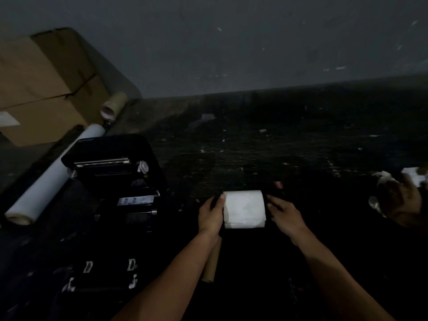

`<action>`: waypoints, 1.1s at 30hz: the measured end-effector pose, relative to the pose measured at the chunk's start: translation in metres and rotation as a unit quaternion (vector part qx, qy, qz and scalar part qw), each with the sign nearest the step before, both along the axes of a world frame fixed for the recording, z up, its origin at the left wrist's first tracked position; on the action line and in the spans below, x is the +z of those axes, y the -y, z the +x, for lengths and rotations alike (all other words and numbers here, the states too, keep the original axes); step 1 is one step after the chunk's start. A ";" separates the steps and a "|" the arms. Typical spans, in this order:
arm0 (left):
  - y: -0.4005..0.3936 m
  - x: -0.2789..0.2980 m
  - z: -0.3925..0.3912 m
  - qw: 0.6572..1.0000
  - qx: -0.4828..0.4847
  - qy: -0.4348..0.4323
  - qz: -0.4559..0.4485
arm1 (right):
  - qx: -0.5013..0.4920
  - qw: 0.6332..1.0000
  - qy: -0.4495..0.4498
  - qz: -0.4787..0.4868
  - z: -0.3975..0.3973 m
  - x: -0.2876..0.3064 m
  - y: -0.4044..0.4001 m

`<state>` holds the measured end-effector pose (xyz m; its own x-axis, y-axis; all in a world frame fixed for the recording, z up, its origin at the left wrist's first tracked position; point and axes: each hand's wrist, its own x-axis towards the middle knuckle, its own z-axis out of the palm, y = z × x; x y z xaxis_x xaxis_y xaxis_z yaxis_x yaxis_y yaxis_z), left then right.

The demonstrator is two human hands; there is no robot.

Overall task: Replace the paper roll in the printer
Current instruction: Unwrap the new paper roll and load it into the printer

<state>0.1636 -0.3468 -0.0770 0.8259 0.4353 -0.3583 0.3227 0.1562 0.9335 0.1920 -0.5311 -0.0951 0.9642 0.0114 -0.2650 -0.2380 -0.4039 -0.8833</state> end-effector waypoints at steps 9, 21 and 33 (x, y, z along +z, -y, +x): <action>0.003 0.003 -0.003 1.000 0.004 0.010 0.001 | -0.029 0.998 0.055 -0.028 -0.007 0.001 -0.008; 0.001 0.008 -0.013 0.999 -0.025 0.019 0.028 | -0.031 0.998 0.037 -0.028 -0.014 0.020 -0.022; -0.049 0.071 -0.037 0.989 -0.002 0.146 0.032 | -0.036 0.989 0.139 0.038 -0.030 0.082 -0.067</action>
<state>0.1267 -0.2977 -0.0064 0.8923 0.4451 -0.0754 0.0376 0.0932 0.9949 0.1622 -0.4642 -0.0131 0.9986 -0.0510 0.0100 -0.0070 -0.3237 -0.9461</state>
